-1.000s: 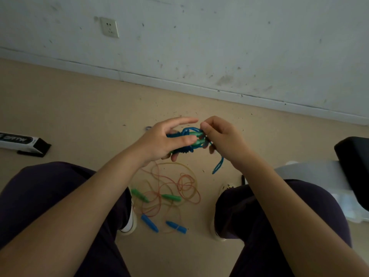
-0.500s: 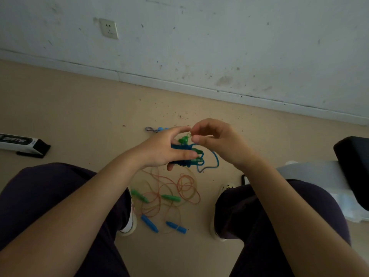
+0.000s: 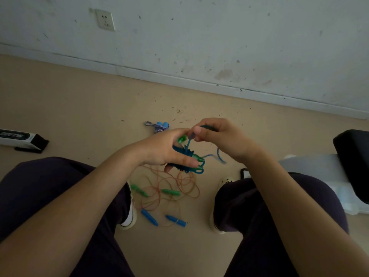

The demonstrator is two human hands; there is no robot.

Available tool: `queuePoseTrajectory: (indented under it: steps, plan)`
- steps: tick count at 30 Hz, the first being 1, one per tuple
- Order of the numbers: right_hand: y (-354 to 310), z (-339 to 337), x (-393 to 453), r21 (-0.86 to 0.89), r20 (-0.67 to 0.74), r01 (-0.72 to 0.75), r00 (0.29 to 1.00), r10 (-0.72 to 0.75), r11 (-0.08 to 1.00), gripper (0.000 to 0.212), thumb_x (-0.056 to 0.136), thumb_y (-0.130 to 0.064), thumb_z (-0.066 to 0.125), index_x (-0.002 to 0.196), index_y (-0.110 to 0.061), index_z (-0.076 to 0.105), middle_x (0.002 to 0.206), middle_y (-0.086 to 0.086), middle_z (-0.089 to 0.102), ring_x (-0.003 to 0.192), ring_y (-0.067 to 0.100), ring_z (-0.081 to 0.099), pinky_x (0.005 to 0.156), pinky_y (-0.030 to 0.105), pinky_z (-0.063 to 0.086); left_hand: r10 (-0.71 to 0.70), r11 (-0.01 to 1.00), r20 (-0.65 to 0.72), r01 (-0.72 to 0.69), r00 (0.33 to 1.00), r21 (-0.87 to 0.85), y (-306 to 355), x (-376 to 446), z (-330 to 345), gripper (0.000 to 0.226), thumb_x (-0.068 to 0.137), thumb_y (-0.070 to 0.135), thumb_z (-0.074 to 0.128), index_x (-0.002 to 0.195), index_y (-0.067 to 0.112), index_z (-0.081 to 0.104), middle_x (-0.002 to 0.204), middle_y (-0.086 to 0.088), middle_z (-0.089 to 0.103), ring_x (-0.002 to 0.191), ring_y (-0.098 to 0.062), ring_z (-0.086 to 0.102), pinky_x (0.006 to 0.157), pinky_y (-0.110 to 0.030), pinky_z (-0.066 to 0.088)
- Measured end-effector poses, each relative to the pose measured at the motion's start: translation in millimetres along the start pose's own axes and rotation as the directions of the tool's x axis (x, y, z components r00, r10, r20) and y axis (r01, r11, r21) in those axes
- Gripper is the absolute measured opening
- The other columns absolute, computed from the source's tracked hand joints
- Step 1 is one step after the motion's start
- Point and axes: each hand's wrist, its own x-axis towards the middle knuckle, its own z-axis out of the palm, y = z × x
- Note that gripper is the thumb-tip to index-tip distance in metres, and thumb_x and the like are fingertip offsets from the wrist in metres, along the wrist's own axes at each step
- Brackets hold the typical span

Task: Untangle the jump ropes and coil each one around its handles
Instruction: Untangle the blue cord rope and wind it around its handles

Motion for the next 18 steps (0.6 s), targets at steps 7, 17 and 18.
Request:
queuePoseTrajectory:
  steps: [7, 17, 18]
  plan:
    - [3.0, 11.8, -0.1, -0.025, 0.153, -0.046, 0.987, 0.05, 0.999, 0.014, 0.089, -0.021, 0.071, 0.099, -0.013, 0.064, 0.096, -0.002, 0.07, 0.092, 0.013, 0.066, 0.088, 0.031, 0.052, 0.021, 0.999, -0.017, -0.022, 1.0, -0.042, 2.5, -1.5, 2.4, 0.056, 0.08, 0.021, 0.082, 0.127, 0.025, 0.053, 0.094, -0.003, 0.066, 0.064, -0.008, 0.064, 0.045, -0.028, 0.05]
    - [-3.3, 9.6, -1.0, -0.114, 0.182, -0.129, 0.972, 0.148, 0.985, 0.029, 0.087, -0.031, 0.071, 0.096, -0.005, 0.062, 0.074, 0.011, 0.049, 0.057, 0.019, 0.04, 0.051, 0.028, 0.036, 0.014, 1.0, -0.021, -0.014, 1.0, 0.0, 3.8, -2.3, 1.3, 0.068, 0.078, 0.026, 0.082, 0.138, 0.027, 0.049, 0.1, -0.011, 0.068, 0.057, -0.007, 0.062, 0.047, -0.029, 0.051]
    - [-4.2, 6.0, -1.2, -0.132, 0.188, -0.127, 0.971, 0.151, 0.983, 0.025, 0.085, -0.03, 0.074, 0.094, -0.009, 0.064, 0.073, 0.011, 0.048, 0.059, 0.019, 0.04, 0.052, 0.028, 0.036, -0.007, 1.0, -0.022, 0.007, 1.0, 0.015, 3.7, -2.3, 0.7, 0.073, 0.078, 0.029, 0.082, 0.142, 0.028, 0.046, 0.096, -0.01, 0.069, 0.053, -0.006, 0.061, 0.047, -0.029, 0.05]
